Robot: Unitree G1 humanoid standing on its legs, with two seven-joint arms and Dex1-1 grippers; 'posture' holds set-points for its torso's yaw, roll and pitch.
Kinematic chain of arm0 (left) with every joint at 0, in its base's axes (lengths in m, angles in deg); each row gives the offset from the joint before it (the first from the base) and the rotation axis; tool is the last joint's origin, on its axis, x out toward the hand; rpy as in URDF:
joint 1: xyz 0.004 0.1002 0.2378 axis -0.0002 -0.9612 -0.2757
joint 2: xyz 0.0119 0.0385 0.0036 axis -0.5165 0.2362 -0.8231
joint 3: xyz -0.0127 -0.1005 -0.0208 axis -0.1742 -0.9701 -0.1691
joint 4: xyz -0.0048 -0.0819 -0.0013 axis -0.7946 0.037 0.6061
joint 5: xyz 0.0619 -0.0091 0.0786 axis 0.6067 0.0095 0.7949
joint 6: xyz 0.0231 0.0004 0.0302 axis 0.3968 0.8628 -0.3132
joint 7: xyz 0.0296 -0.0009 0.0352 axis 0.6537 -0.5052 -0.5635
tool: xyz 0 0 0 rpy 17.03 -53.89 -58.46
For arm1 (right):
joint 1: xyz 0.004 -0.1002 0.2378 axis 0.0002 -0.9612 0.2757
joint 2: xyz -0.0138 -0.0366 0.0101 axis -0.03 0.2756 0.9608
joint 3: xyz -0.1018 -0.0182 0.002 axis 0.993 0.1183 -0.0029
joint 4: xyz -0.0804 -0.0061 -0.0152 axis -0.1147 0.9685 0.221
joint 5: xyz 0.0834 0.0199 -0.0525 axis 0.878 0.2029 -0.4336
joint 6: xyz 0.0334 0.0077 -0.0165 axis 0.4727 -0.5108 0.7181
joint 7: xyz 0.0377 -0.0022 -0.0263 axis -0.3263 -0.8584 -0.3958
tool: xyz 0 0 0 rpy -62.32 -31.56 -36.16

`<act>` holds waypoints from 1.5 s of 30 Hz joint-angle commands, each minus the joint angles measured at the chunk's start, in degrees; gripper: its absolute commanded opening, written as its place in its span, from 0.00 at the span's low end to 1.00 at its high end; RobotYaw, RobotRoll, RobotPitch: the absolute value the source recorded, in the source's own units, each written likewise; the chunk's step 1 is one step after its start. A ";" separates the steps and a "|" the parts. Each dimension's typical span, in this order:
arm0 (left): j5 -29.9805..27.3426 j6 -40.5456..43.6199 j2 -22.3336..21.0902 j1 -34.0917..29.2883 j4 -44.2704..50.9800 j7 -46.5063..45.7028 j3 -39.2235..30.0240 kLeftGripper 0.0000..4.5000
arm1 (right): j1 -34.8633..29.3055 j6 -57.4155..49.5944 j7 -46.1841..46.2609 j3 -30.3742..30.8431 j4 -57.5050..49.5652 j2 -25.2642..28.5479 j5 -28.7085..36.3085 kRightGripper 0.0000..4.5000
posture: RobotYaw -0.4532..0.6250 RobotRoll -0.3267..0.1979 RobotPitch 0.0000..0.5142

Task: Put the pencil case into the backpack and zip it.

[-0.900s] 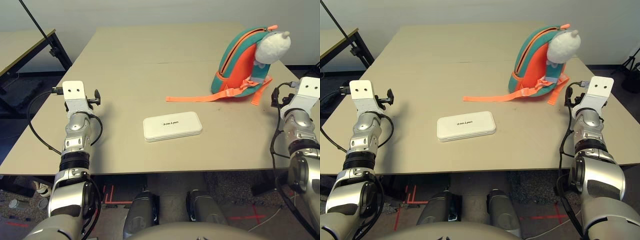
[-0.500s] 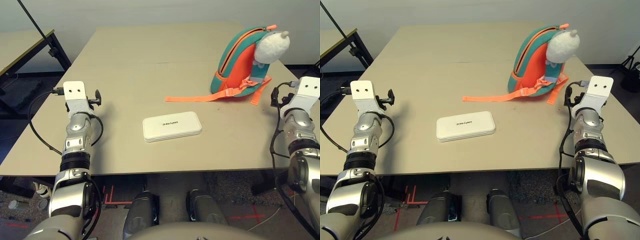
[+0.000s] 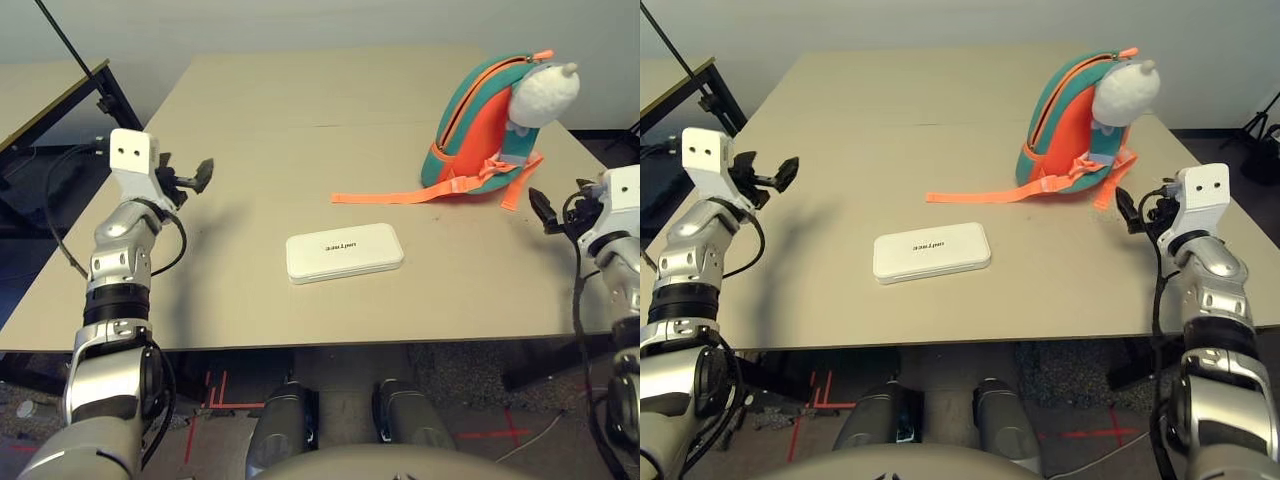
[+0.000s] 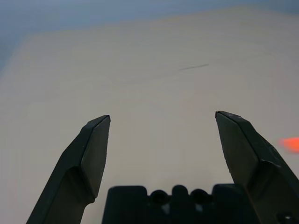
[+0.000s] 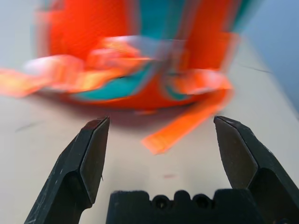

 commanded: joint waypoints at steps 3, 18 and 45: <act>-10.73 15.97 0.14 2.76 3.51 9.79 -0.76 1.00 | -0.05 -4.82 -5.39 6.73 -10.84 1.72 -2.50 1.00 | 0.27 0.62 0.06; -25.02 57.39 -4.23 6.41 -0.47 24.94 3.61 1.00 | 5.97 0.29 -9.75 18.24 -9.36 1.01 -12.69 1.00 | 0.27 0.62 0.04; -10.29 55.80 -6.49 8.03 -15.18 34.92 21.44 1.00 | 9.12 5.40 -10.21 20.02 -4.43 -0.09 -17.46 1.00 | 0.25 0.62 0.02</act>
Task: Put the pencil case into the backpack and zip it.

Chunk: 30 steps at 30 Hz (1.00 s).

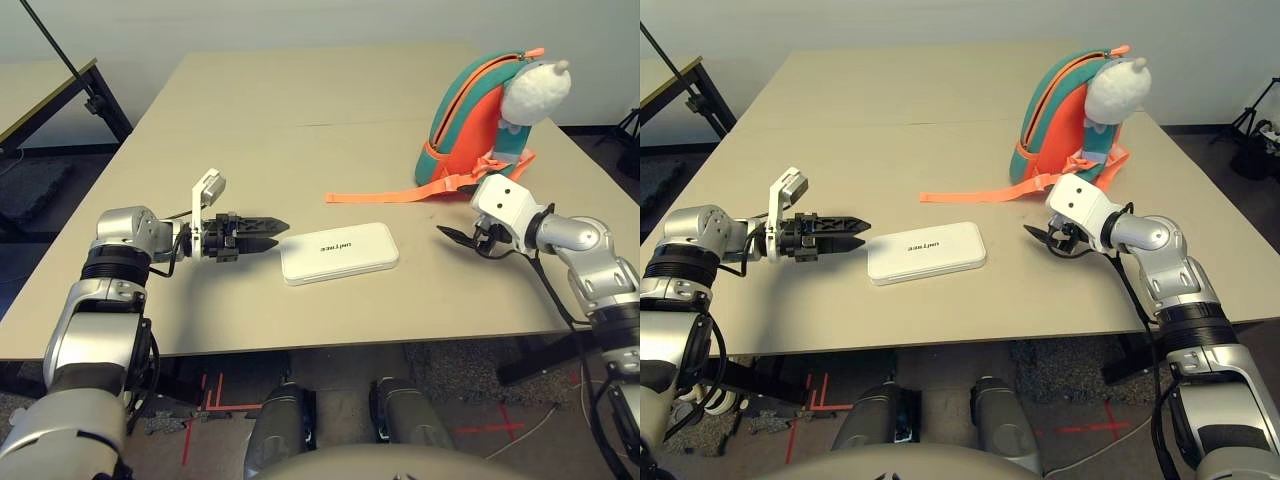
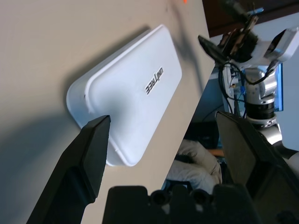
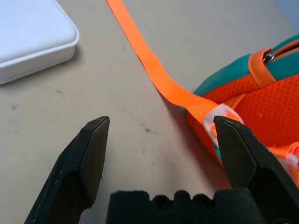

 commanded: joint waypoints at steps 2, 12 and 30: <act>2.55 -1.51 0.10 -1.05 -2.00 0.62 1.41 1.00 | 0.71 1.28 -0.17 1.43 1.70 -0.43 -1.20 1.00 | 0.25 0.62 0.02; 4.42 -3.03 1.93 -0.28 -6.70 0.76 0.66 1.00 | 0.23 2.16 -0.57 3.06 2.27 -1.04 -2.66 0.45 | 0.24 0.62 0.02; 8.96 -6.25 4.72 1.14 -10.71 2.60 1.66 1.00 | 2.49 6.20 -0.60 9.98 9.00 -3.58 -9.80 0.01 | 0.22 0.62 0.03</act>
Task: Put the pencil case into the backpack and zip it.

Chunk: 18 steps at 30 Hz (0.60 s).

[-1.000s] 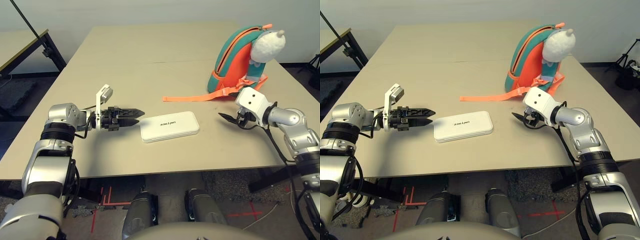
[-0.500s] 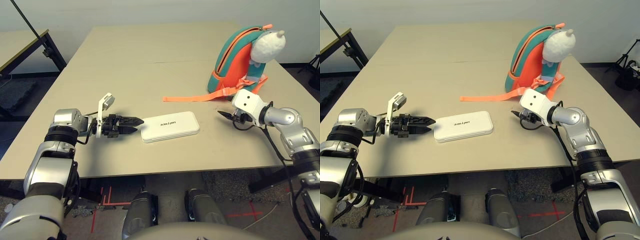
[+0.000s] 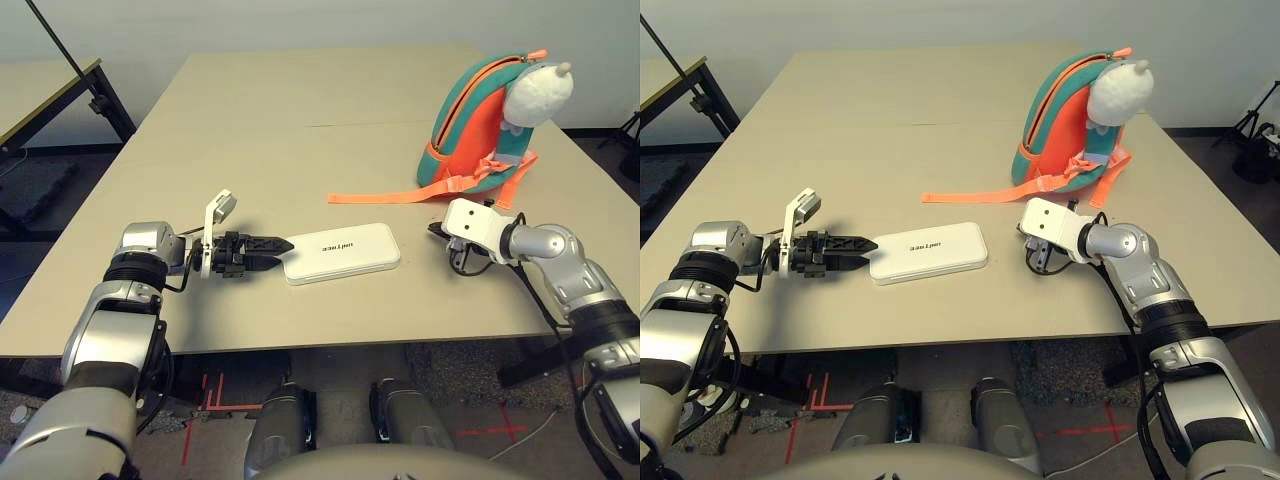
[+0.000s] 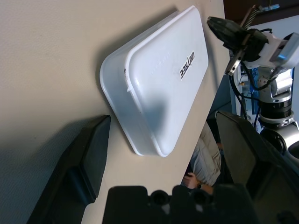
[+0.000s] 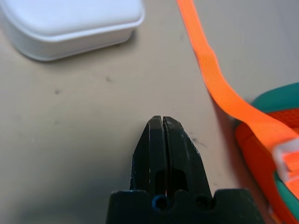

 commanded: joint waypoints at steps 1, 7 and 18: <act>1.73 -0.19 0.90 0.56 -1.74 -0.39 0.42 1.00 | 1.25 1.44 -0.20 2.24 2.61 -1.09 -1.75 0.01 | 0.22 0.62 0.03; 1.68 0.42 0.86 0.64 -1.23 -0.04 0.31 1.00 | 1.93 1.77 -0.08 3.49 2.97 -2.91 -2.34 0.01 | 0.23 0.62 0.03; 1.65 0.48 0.44 0.25 -0.71 0.22 0.11 1.00 | 3.57 2.79 -0.58 5.31 4.33 -5.26 -3.13 0.01 | 0.24 0.62 0.03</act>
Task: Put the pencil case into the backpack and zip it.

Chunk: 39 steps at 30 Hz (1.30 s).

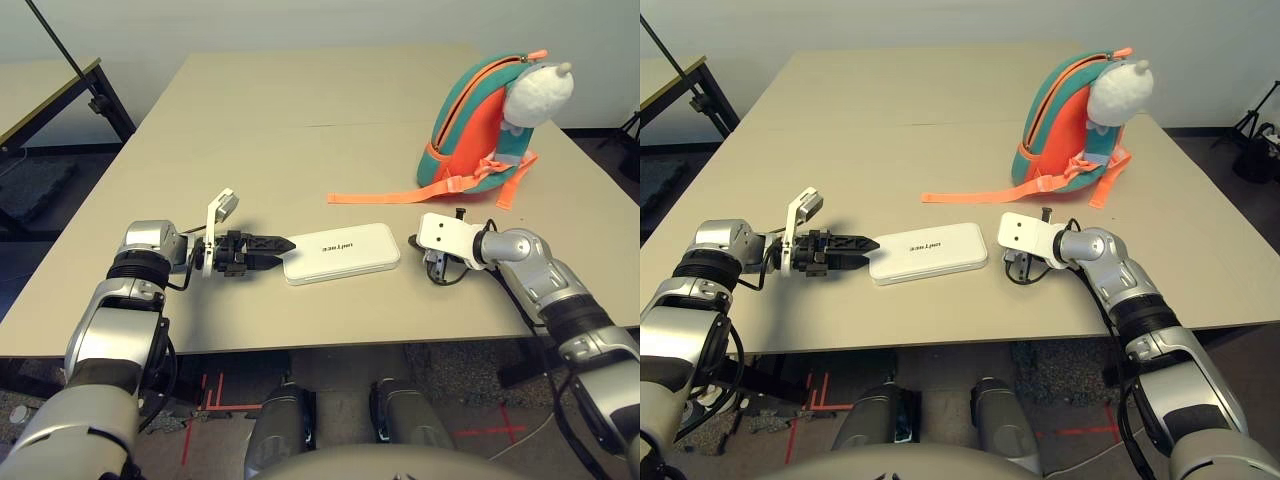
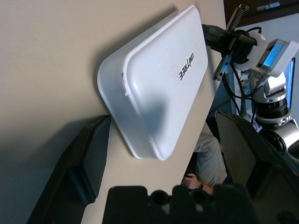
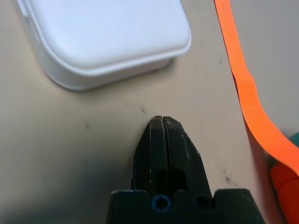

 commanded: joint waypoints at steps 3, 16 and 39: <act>1.06 0.52 0.07 -0.38 -0.01 -0.17 0.15 1.00 | 0.47 0.43 -0.86 1.45 0.01 -1.11 -0.68 0.01 | 0.24 0.62 0.03; 0.93 0.59 -0.07 -0.44 0.42 0.38 0.29 1.00 | 0.53 0.32 -2.31 2.34 -1.80 -3.32 -0.56 0.01 | 0.24 0.62 0.02; 1.15 -0.27 0.09 -0.44 0.86 1.09 0.44 1.00 | 0.96 -0.08 -3.35 3.62 -3.92 -6.26 -0.53 0.01 | 0.24 0.62 0.02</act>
